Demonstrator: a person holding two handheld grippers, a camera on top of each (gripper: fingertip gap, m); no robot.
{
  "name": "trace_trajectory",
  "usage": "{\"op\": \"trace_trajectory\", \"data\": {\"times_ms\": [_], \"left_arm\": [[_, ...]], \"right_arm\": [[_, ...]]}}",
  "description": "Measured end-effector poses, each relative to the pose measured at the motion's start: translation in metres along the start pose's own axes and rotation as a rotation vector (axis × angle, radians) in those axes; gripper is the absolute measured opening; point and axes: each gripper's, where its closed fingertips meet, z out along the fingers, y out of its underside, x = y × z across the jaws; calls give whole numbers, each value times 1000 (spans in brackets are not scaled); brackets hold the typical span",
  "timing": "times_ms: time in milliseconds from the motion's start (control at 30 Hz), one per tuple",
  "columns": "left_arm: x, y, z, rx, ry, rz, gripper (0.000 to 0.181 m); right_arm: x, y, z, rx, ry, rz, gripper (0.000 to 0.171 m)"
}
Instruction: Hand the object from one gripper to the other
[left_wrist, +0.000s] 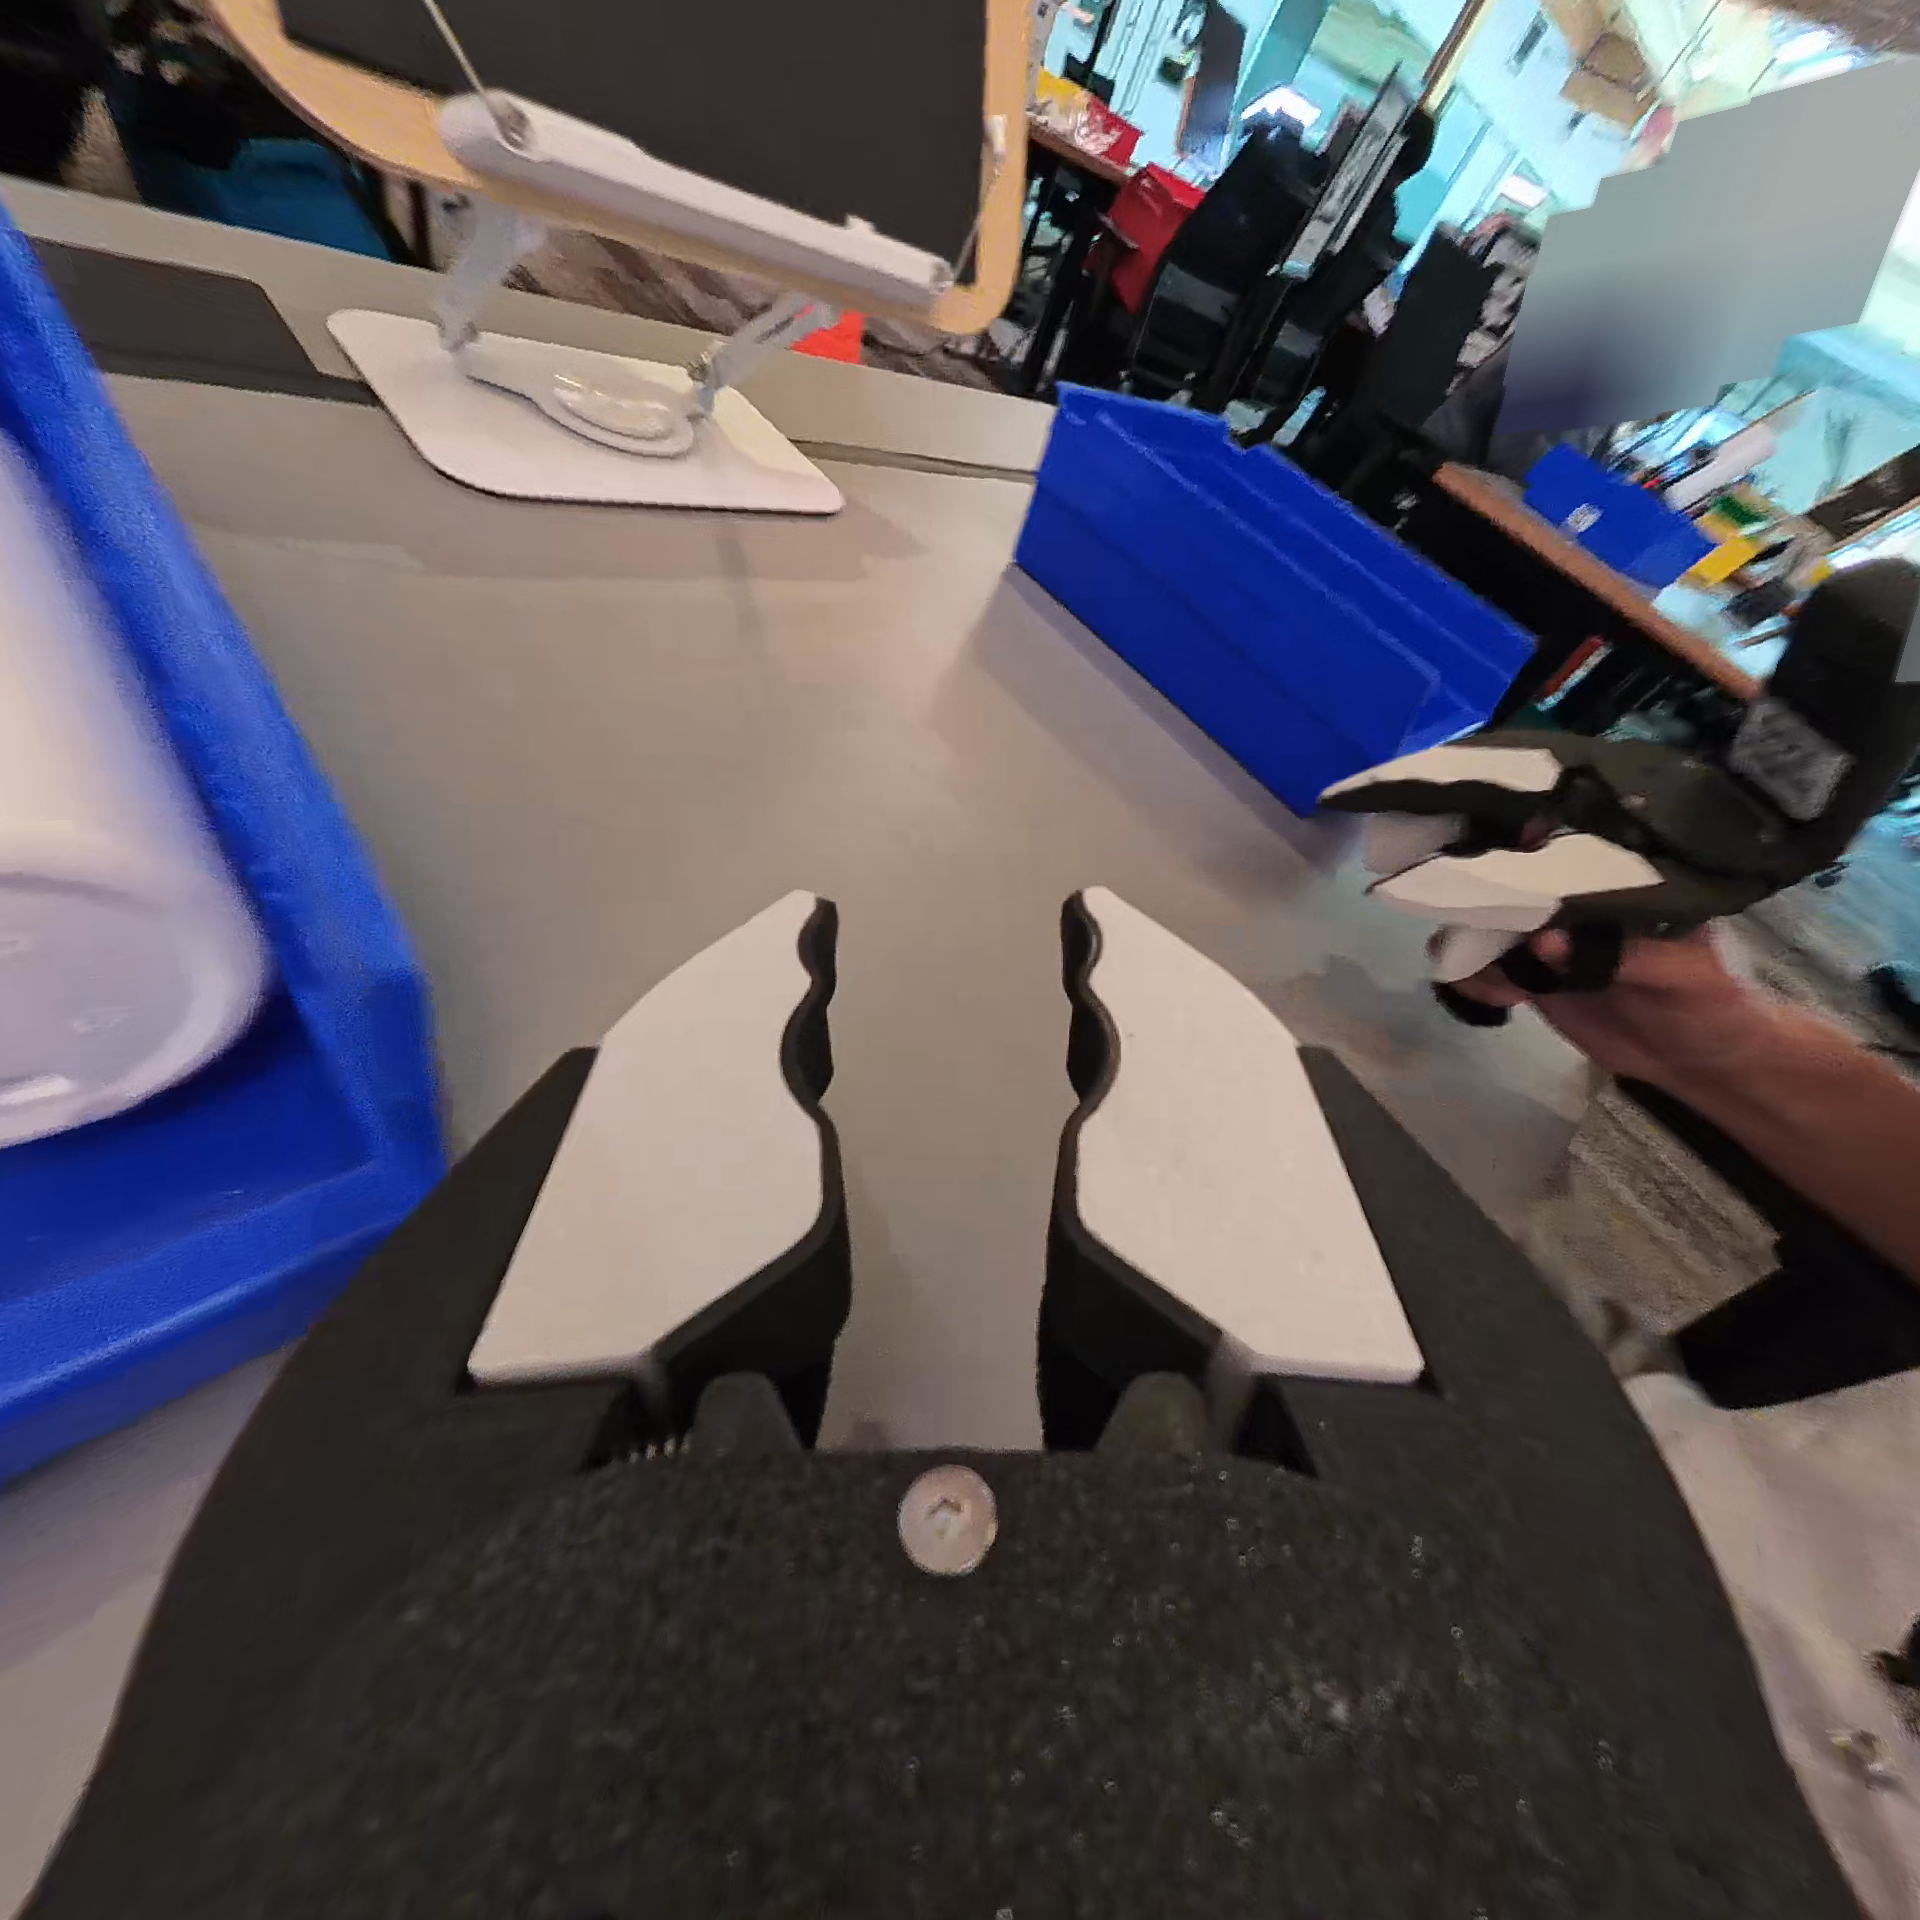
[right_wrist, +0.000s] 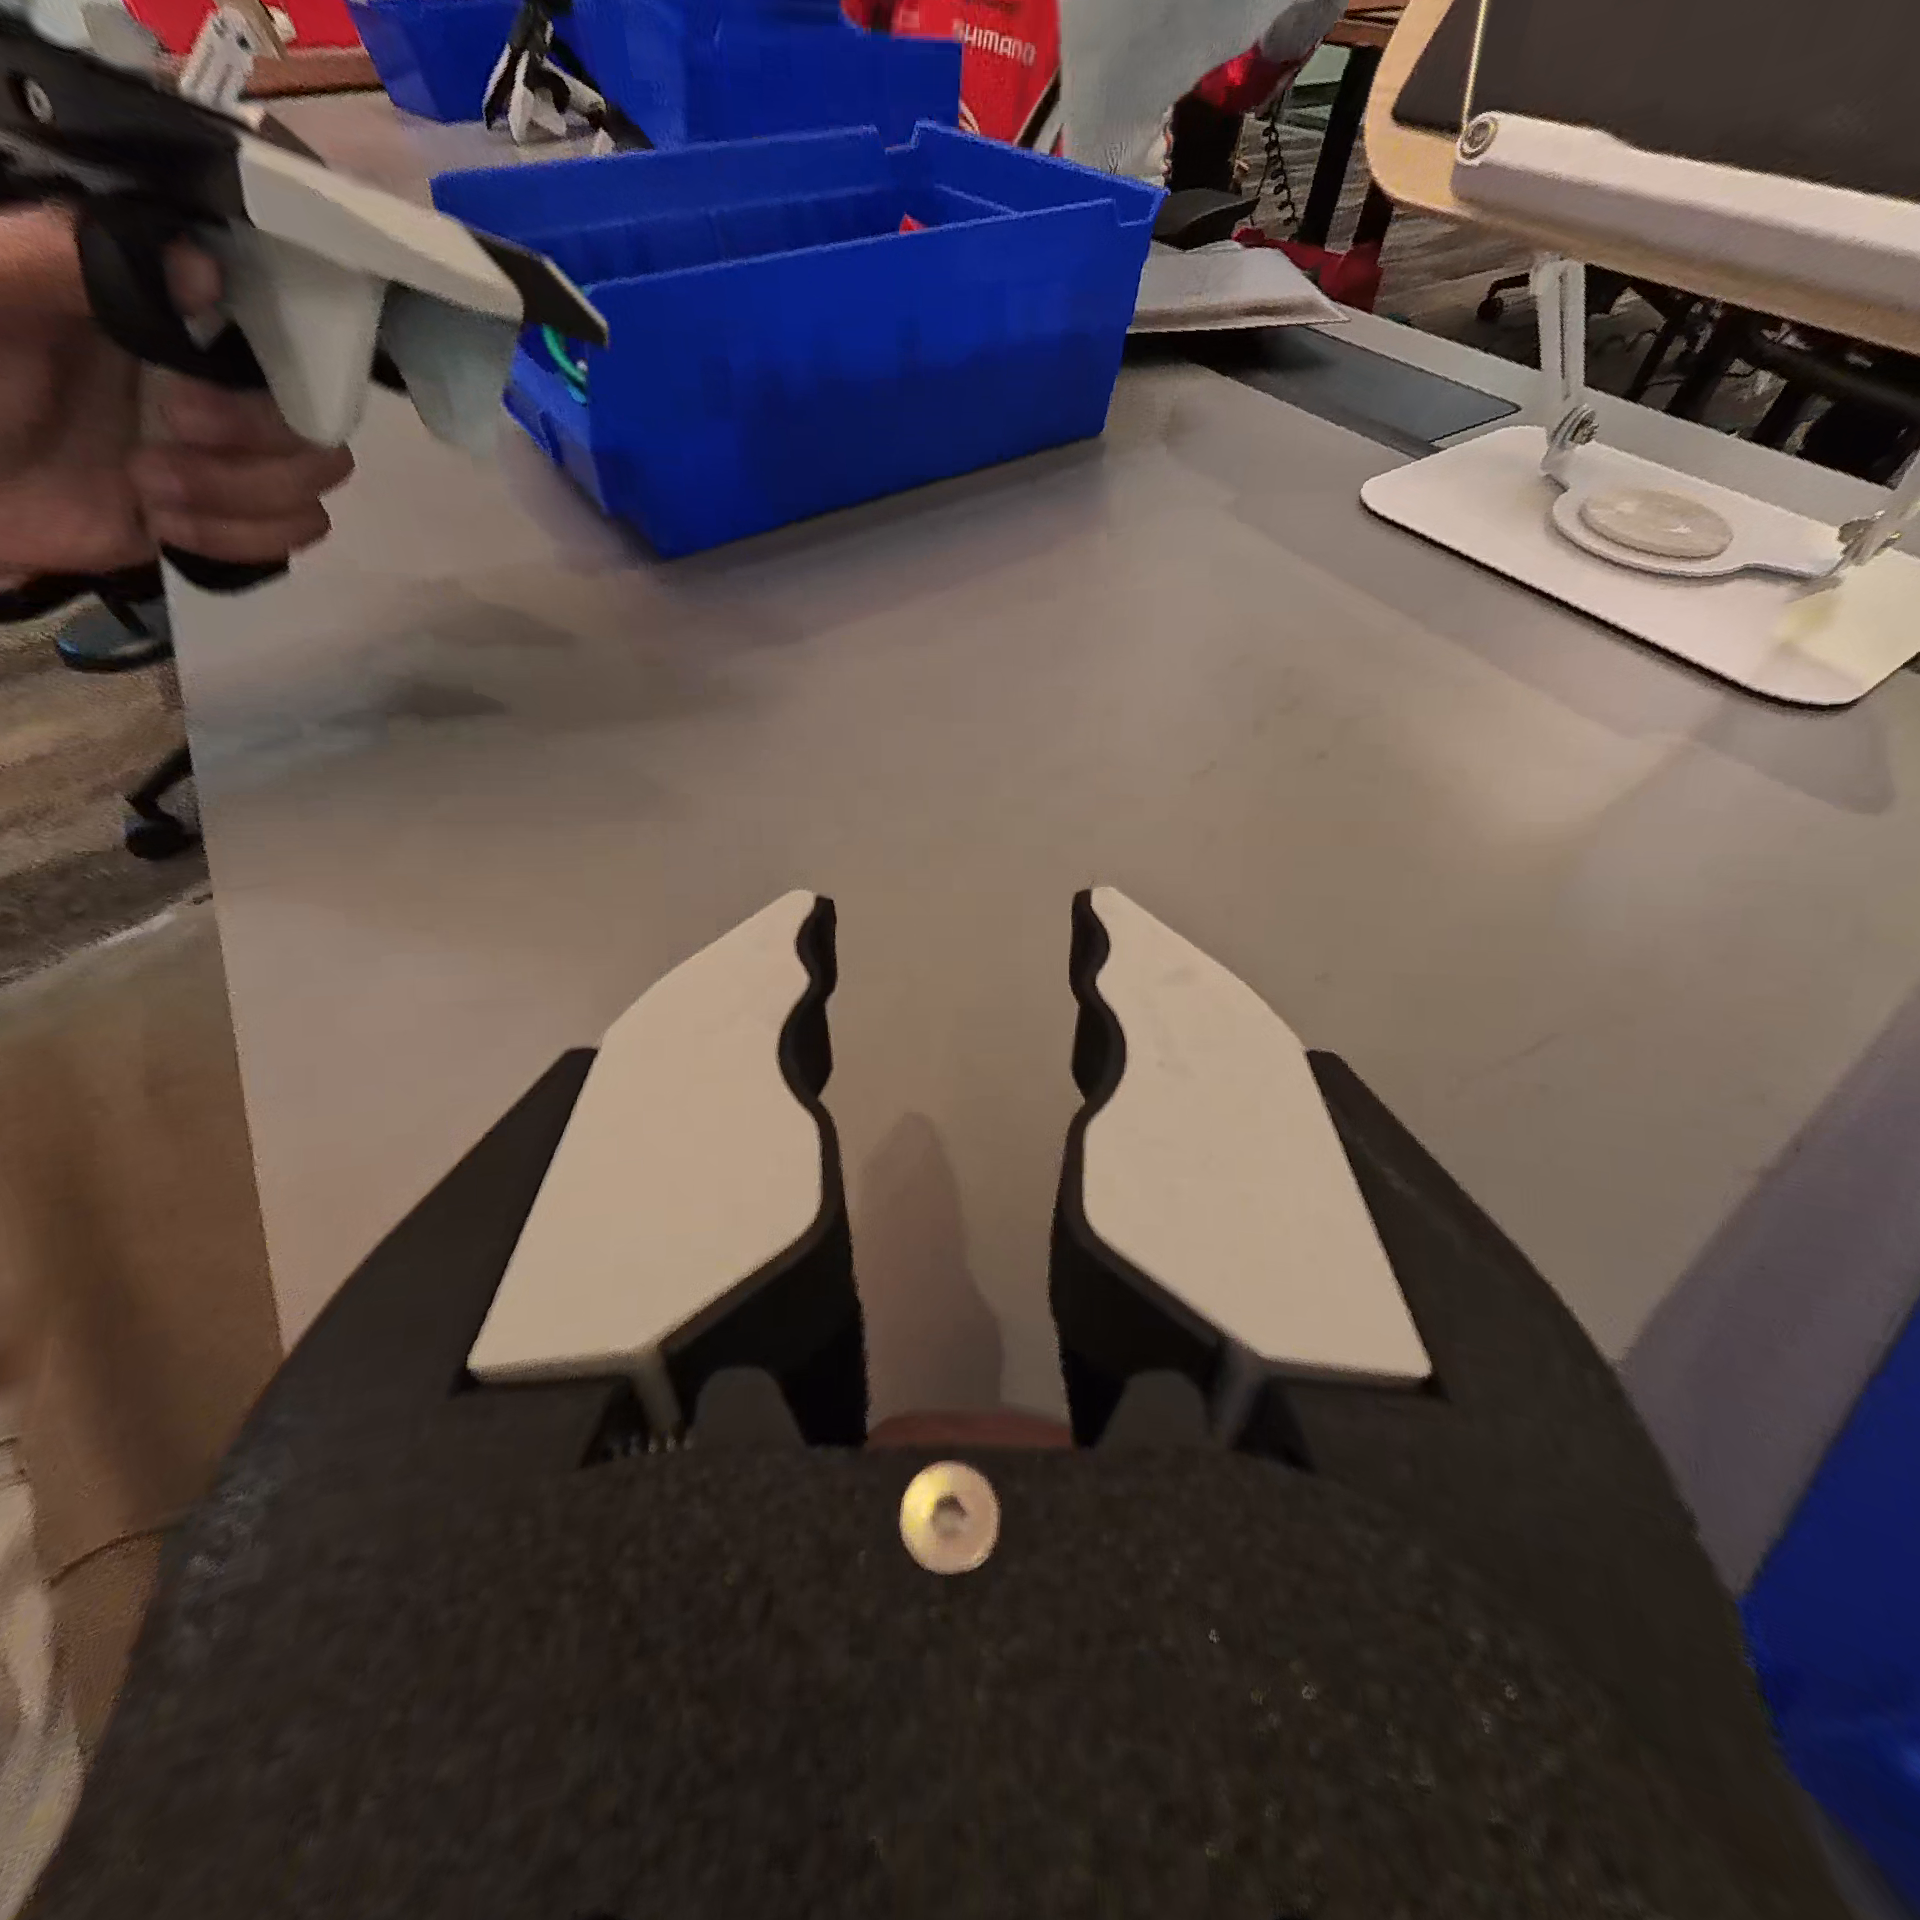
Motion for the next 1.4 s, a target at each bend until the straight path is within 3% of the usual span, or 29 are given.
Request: {"op": "trace_trajectory", "data": {"times_ms": [200,300,367,500,700,800,1000,1100,1233,1400], "left_arm": [[-56,-28,-59,-145,-162,239,38],[-94,-32,-92,-396,-217,329,41],[-132,-37,-110,-561,-350,383,41],[-185,-28,-124,-849,-533,440,44],[-209,9,-124,-1246,-358,664,45],[-217,12,-119,-1317,-225,706,40],[-218,24,-118,-1449,-28,605,26],[-219,31,-120,-1514,-6,600,14],[-217,32,-121,-1539,14,614,11],[-215,18,-118,-1496,-94,778,9]], "right_arm": [[-5,4,4,-27,-3,-33,43],[-9,4,5,-28,-27,-25,43],[-11,5,7,-33,-35,-23,43],[-11,7,7,-44,-38,-18,43],[-8,7,3,-32,-49,30,43],[-8,5,3,-18,-73,78,42],[-6,5,3,-14,-103,143,43],[-5,6,4,-17,-106,151,42],[-6,6,6,-21,-120,162,42],[-9,5,4,-14,-136,186,41]]}}
